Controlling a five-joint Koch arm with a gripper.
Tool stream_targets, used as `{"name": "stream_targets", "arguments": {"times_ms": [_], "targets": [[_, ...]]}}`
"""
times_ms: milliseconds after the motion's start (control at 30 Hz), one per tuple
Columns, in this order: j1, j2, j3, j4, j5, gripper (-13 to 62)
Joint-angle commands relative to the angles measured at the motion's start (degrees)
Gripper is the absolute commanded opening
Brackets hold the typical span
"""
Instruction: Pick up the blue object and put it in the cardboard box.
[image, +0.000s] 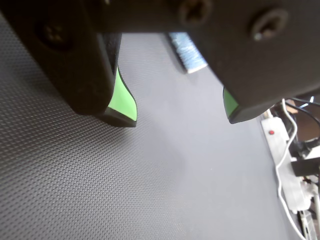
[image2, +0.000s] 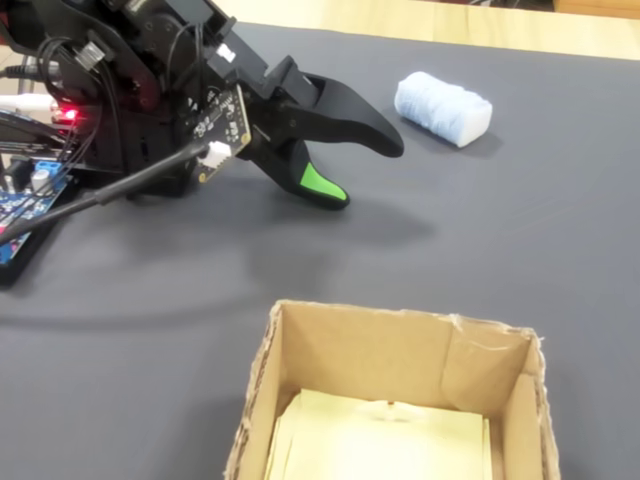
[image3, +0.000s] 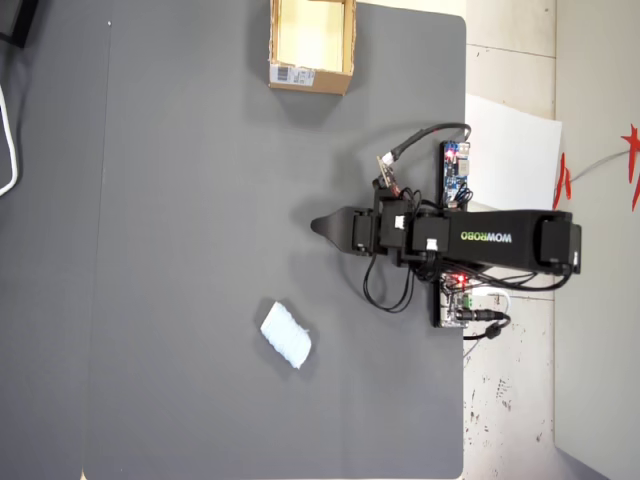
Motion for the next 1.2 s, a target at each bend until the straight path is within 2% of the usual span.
{"name": "stream_targets", "arguments": {"times_ms": [0, 767, 1167], "targets": [[-0.79, 4.66, 2.02, 5.63, -0.7, 33.7], [-0.79, 4.92, 1.67, 4.57, -0.35, 33.7], [-6.94, 4.92, -9.4, 13.71, -0.09, 33.7]]}}
